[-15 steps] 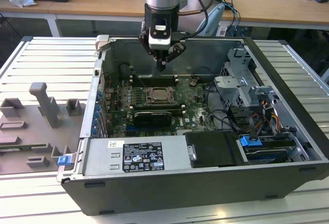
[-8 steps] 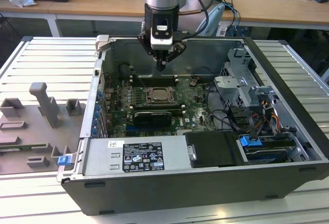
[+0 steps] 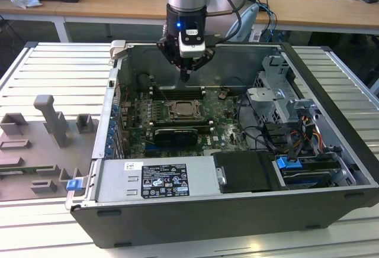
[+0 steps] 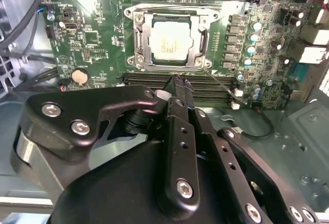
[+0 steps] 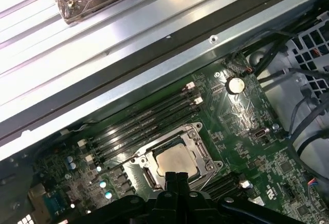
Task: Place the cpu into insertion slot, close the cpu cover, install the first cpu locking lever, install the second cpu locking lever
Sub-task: 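Install the first cpu locking lever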
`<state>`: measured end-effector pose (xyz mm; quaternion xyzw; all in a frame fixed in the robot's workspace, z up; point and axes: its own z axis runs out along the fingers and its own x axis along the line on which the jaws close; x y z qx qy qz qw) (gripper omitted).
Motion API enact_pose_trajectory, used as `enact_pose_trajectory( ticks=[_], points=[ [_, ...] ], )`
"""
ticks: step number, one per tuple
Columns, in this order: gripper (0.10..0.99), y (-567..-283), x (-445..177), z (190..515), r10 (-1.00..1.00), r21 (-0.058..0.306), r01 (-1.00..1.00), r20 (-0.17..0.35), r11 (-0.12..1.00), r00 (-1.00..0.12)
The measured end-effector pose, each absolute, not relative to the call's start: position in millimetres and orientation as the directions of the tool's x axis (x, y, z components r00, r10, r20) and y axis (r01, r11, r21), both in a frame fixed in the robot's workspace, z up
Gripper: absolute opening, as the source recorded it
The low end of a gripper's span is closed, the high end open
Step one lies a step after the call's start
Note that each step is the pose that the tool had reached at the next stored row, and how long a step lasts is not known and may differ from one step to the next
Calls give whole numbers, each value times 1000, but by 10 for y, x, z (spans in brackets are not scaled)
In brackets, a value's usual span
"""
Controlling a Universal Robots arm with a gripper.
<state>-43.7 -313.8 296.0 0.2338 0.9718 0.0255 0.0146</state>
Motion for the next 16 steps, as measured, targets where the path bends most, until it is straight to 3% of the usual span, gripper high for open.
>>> enact_pose_trajectory(
  ticks=[16],
  points=[
    [106, -3137, -437, 2960, 282, 56, 281, -16, 958, -959]
  ],
)
